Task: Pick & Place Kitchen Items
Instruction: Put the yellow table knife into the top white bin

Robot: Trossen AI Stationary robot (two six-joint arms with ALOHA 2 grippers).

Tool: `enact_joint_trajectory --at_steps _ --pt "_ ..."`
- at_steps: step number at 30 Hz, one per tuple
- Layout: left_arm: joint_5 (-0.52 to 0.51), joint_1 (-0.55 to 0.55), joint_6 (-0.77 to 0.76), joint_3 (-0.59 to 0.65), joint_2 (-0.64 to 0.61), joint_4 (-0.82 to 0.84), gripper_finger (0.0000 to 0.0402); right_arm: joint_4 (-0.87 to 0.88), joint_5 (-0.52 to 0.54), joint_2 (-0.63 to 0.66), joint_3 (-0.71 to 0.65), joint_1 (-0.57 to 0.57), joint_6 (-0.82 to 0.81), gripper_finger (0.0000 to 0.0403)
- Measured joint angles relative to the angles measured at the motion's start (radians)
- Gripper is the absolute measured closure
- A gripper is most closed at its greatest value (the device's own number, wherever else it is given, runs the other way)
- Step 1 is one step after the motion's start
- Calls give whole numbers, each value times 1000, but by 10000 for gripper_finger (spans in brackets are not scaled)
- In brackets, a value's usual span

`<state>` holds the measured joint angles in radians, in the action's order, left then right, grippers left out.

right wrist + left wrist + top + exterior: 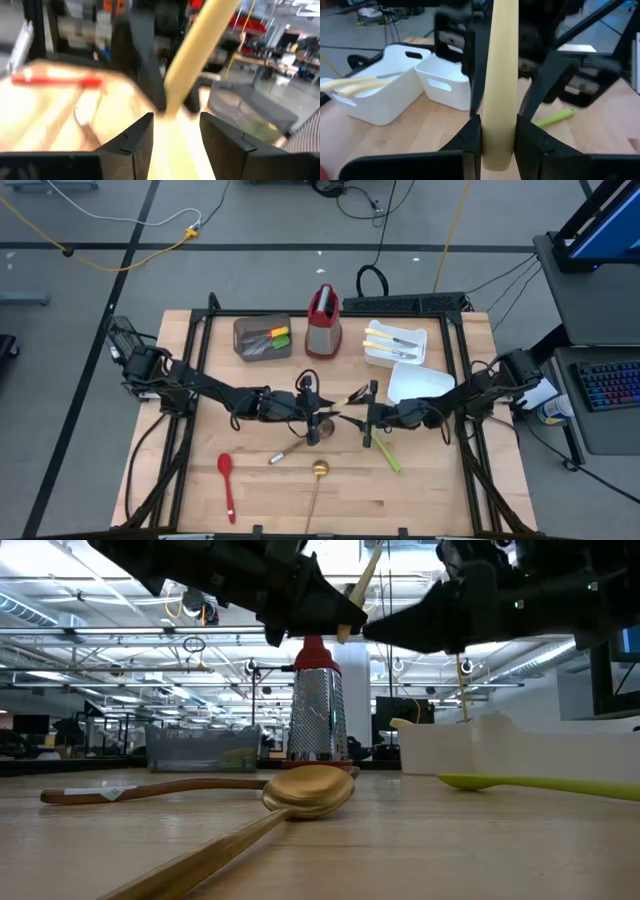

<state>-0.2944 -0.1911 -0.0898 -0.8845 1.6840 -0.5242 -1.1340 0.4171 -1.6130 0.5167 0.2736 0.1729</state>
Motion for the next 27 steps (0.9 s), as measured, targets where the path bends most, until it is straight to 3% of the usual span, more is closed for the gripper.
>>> enact_joint_trajectory --at_steps 12,21,27 --pt "-50 8 120 -60 -2 58 331 489 2 242 -8 57 -118 260" --pt "-49 71 227 -342 -2 571 330 595 1 412 -102 62 -214 265" --pt "-32 130 313 -469 -2 739 330 593 1 570 -230 63 -363 270"
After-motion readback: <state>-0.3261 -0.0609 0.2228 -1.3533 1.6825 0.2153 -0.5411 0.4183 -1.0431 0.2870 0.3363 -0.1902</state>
